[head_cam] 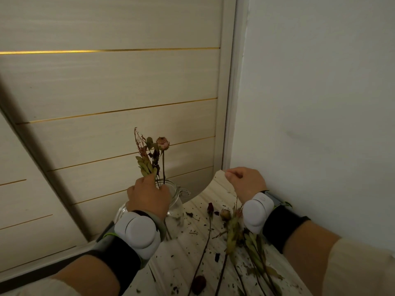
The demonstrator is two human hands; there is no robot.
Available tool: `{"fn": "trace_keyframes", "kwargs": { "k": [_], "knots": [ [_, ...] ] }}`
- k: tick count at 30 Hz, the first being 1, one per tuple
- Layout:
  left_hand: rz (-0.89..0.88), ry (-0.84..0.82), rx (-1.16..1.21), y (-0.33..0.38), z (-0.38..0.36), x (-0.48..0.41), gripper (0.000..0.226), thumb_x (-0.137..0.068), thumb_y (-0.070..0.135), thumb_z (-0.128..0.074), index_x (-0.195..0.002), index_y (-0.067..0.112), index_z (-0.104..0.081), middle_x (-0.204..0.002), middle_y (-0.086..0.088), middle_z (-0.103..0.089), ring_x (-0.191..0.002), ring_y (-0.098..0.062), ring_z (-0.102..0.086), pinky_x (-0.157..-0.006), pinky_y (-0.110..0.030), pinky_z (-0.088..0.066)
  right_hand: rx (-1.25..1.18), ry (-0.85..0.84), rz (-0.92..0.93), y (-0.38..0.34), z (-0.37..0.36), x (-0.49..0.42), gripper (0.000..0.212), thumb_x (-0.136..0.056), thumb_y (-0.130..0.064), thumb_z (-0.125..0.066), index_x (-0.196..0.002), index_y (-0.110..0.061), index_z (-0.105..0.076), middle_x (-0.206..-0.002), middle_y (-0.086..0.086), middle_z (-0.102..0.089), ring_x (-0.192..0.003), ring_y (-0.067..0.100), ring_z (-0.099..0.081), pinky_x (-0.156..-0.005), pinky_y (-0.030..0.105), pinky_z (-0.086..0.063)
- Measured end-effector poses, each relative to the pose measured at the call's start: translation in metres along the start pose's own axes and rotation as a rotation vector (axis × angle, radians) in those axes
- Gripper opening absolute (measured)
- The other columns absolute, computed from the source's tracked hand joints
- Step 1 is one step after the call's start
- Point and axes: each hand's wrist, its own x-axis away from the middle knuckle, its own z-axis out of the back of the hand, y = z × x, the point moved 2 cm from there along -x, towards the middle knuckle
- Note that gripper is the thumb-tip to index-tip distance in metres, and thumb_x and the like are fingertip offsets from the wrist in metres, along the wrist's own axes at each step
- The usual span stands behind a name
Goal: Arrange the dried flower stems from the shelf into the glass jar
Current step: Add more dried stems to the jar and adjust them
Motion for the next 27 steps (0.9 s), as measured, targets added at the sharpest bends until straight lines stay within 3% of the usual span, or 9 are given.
{"fn": "trace_keyframes", "kwargs": {
  "k": [10, 19, 27],
  "knots": [
    [-0.273, 0.077, 0.188, 0.043, -0.013, 0.04, 0.038, -0.093, 0.02, -0.047, -0.132, 0.02, -0.05, -0.136, -0.003, -0.049, -0.124, -0.023, -0.046, -0.104, -0.036, -0.037, 0.027, 0.081, -0.045, 0.05, 0.059, 0.008, 0.024, -0.091, -0.029, -0.055, -0.107, -0.019, -0.07, -0.113, 0.003, -0.068, -0.1, 0.027, -0.063, -0.092, 0.032, -0.048],
    [-0.251, -0.173, 0.193, 0.055, -0.067, 0.077, 0.038, -0.095, 0.021, -0.048, -0.132, 0.016, -0.051, -0.132, -0.002, -0.055, -0.121, -0.02, -0.051, -0.103, -0.03, -0.038, 0.163, 0.053, -0.106, 0.108, 0.079, 0.022, 0.028, -0.093, -0.03, -0.051, -0.116, -0.02, -0.065, -0.123, 0.0, -0.064, -0.113, 0.021, -0.058, -0.097, 0.027, -0.042],
    [-0.141, -0.363, 0.139, 0.029, -0.126, 0.096, 0.04, -0.091, 0.03, -0.054, -0.13, 0.02, -0.052, -0.129, 0.0, -0.057, -0.115, -0.019, -0.055, -0.1, -0.03, -0.043, 0.249, 0.049, -0.233, 0.164, 0.081, 0.033, 0.028, -0.094, -0.026, -0.05, -0.118, -0.02, -0.064, -0.125, 0.002, -0.063, -0.113, 0.023, -0.058, -0.096, 0.026, -0.042]
  ]
}}
